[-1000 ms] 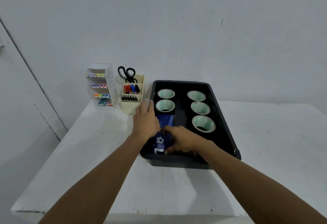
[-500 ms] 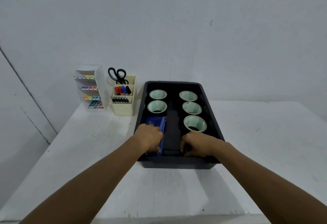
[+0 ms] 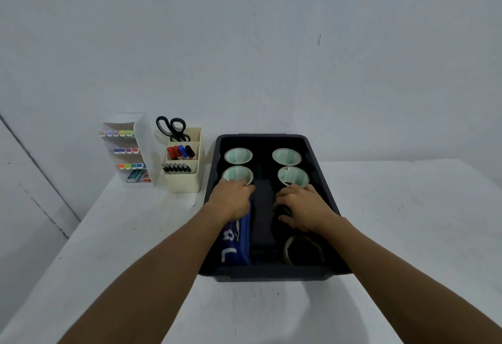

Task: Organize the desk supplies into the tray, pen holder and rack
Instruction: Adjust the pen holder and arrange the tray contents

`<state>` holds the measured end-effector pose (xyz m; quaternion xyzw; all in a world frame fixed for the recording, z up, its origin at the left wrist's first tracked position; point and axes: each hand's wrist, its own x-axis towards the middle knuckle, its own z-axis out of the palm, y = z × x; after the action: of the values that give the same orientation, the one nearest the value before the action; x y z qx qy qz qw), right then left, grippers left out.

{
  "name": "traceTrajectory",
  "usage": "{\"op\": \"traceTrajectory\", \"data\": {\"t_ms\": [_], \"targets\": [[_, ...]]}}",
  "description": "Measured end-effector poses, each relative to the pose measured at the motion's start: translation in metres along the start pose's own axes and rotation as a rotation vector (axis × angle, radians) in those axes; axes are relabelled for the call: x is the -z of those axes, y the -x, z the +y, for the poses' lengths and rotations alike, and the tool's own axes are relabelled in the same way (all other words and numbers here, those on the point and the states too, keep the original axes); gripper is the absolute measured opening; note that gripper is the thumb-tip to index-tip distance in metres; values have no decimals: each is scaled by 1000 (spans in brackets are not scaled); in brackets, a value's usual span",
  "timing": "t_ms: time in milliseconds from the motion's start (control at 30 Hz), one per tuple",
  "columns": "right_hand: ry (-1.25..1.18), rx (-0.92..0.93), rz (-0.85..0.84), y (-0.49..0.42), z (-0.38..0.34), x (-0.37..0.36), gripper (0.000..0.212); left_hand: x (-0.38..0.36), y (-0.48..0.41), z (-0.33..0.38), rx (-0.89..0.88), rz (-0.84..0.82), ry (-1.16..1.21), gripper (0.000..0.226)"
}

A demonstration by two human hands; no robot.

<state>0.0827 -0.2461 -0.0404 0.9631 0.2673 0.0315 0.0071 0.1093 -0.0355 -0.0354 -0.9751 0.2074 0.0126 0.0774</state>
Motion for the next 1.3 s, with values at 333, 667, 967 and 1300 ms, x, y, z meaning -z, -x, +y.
{"op": "traceTrajectory", "data": {"t_ms": [333, 667, 967, 1300], "targets": [[-54, -76, 11, -10, -2, 5, 32, 2, -13, -6, -14, -90, 29, 55], [-169, -208, -55, -42, 13, 7, 43, 7, -55, -21, 65, 9, 69, 55], [-163, -240, 71, -61, 12, 0, 39, -1, -68, -25, 112, 6, 18, 63], [-102, -320, -101, -114, 39, 1, 50, -7, -71, -29, 89, 41, 25, 68]]}}
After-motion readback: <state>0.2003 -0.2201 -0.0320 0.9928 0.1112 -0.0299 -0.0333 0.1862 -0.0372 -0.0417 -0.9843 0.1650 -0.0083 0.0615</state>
